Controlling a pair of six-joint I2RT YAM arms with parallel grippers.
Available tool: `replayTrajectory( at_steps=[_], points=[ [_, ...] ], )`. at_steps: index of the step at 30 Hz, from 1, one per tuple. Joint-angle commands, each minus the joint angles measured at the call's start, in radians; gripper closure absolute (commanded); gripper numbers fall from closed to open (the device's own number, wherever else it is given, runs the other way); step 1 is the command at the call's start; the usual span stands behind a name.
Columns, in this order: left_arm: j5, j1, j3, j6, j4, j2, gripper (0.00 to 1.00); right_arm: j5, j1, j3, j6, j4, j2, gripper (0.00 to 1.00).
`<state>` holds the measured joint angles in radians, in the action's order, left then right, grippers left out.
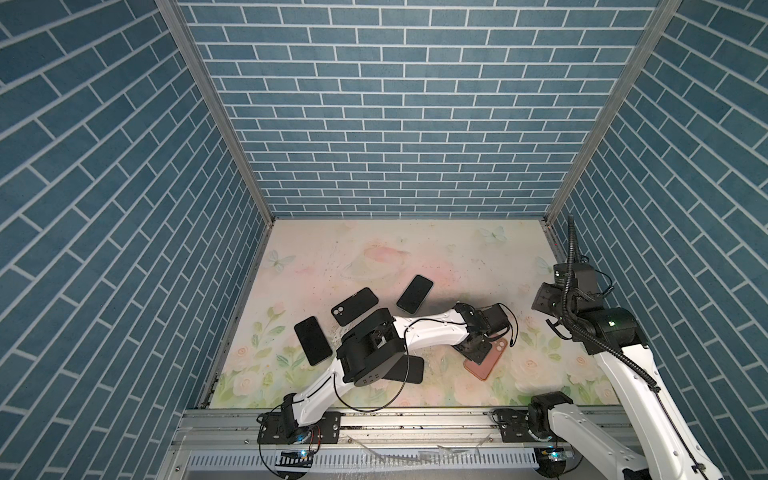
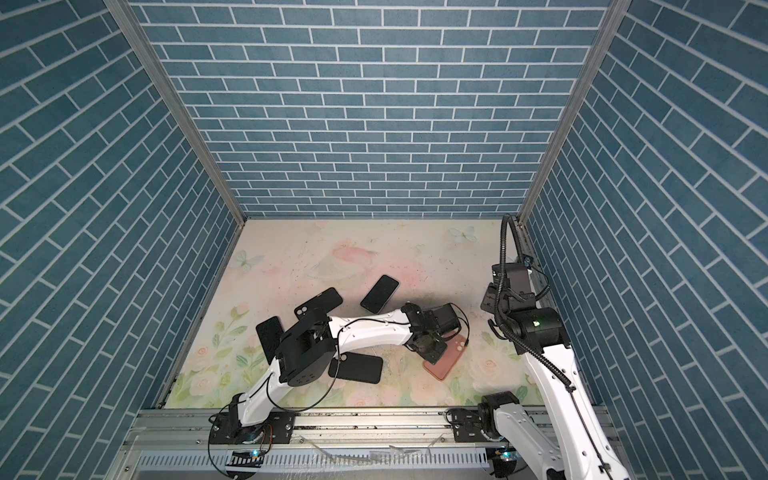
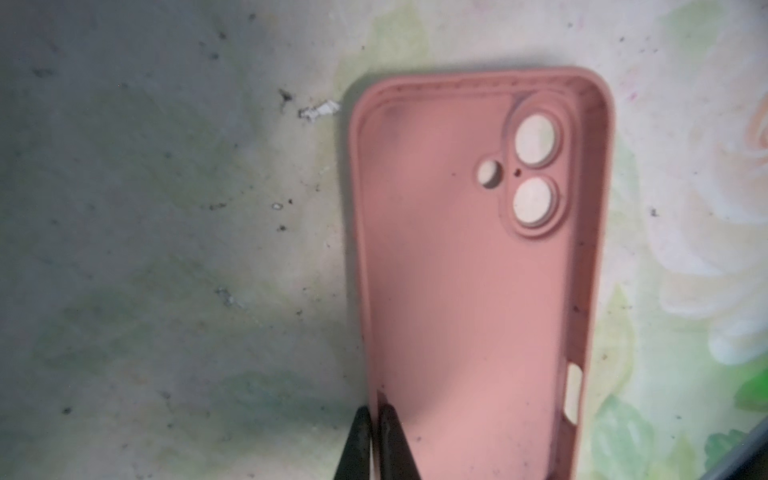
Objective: Put the phone into the phone case
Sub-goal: 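Grasp and drag the pink phone case toward the table centre with the left gripper, then release the pink case and raise the left gripper while the right brings the phone over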
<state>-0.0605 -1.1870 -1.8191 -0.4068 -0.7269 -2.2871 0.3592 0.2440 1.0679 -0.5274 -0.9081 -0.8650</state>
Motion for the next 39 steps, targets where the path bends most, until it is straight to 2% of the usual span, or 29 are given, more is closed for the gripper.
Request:
replayTrajectory(
  at_steps=[1, 5, 12, 19, 25, 31, 39],
  points=[
    [0.089, 0.044, 0.001, 0.125, -0.07, 0.006, 0.91, 0.023, -0.006, 0.05, -0.018, 0.007, 0.02, 1.0],
    [0.104, 0.1, 0.024, 0.265, -0.044, 0.06, 0.9, 0.015, -0.006, 0.052, -0.016, -0.001, 0.033, 1.0],
    [0.041, 0.17, 0.097, 0.632, -0.015, 0.165, 0.9, -0.048, -0.006, 0.033, -0.021, 0.006, 0.057, 1.0],
    [-0.087, 0.208, 0.132, 0.917, -0.037, 0.168, 0.9, -0.109, -0.005, 0.009, -0.036, 0.029, 0.04, 1.0],
    [-0.061, 0.232, 0.083, 1.026, -0.113, 0.1, 0.9, -0.164, -0.006, -0.001, -0.04, 0.031, 0.012, 1.0],
    [-0.02, 0.261, 0.077, 1.063, -0.089, 0.082, 0.9, -0.232, -0.006, -0.034, -0.054, 0.044, -0.007, 1.0],
    [0.063, 0.279, 0.103, 1.054, -0.025, 0.101, 0.78, -0.318, -0.006, -0.039, -0.04, 0.073, -0.029, 1.0]
  ],
)
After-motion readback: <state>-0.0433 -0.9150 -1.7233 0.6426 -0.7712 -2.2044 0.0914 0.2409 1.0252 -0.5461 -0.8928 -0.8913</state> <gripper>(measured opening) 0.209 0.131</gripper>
